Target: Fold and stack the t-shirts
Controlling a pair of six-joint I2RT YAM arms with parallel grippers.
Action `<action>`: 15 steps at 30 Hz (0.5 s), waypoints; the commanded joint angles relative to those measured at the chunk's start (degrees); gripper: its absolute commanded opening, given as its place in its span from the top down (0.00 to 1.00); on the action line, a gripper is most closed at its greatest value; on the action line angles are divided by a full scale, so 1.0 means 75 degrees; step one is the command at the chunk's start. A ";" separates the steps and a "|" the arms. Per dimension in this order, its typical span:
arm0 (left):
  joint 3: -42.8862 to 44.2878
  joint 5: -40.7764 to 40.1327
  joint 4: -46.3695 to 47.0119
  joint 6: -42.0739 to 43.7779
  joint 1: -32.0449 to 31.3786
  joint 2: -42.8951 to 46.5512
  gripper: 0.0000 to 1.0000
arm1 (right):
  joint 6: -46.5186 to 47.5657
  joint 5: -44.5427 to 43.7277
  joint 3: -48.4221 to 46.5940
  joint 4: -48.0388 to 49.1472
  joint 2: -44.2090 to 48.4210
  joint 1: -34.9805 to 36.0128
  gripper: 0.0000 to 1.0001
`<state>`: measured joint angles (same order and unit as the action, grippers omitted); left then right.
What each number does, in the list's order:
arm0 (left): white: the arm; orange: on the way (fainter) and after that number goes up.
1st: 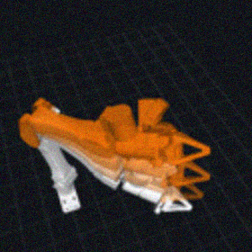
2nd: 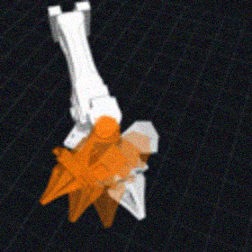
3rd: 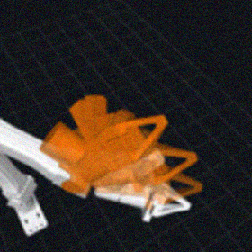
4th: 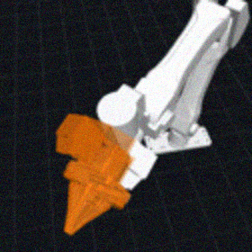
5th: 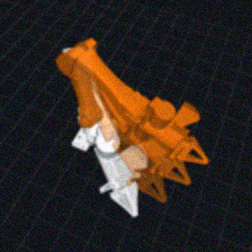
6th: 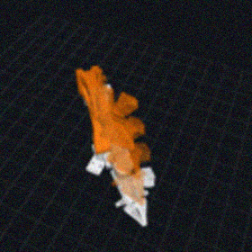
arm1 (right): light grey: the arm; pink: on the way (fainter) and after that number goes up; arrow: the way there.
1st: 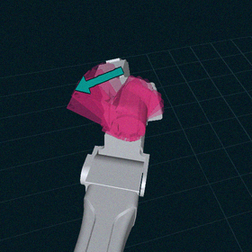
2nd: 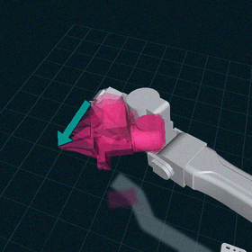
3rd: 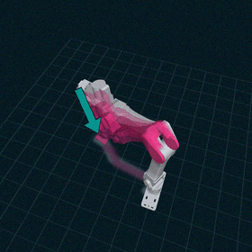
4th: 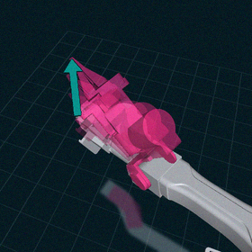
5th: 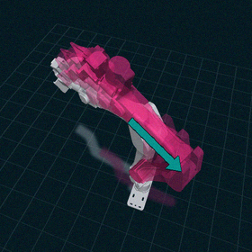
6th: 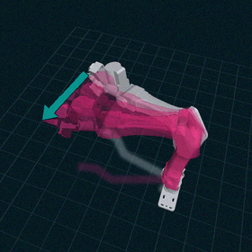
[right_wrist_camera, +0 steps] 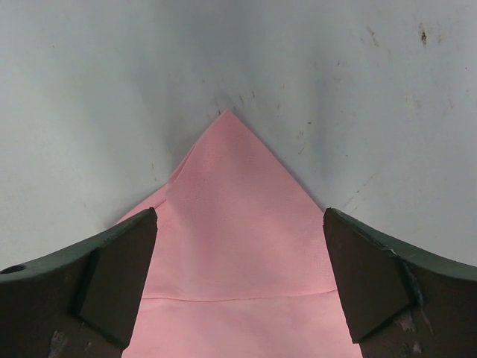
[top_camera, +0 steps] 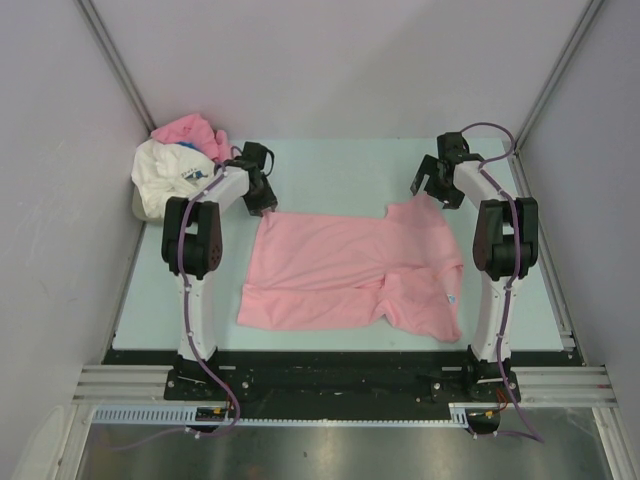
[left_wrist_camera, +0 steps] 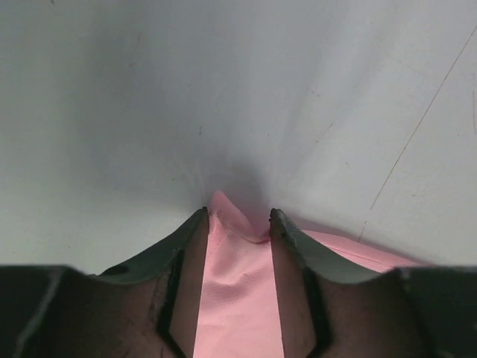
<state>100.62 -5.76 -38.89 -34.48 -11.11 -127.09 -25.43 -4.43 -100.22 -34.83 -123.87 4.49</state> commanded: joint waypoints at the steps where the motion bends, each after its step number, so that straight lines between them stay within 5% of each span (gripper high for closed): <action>1: 0.0002 0.0018 0.0088 0.0074 -0.0006 -0.0082 0.63 | -0.0043 0.0074 -0.0125 0.0120 0.0087 0.0010 0.02; 8: -0.0115 -0.0075 0.0077 0.0144 -0.0006 -0.0176 1.00 | -0.0054 -0.0171 -0.0090 0.0109 0.0075 -0.0001 0.01; 15: -0.0361 -0.0193 0.0206 0.0156 0.0111 0.0058 1.00 | -0.0359 0.0214 -0.0148 0.0319 -0.0311 -0.0399 0.02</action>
<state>99.26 -5.93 -37.41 -33.93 -10.98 -127.22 -26.37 -4.58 -100.20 -34.48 -124.25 3.53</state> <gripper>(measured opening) 0.011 0.987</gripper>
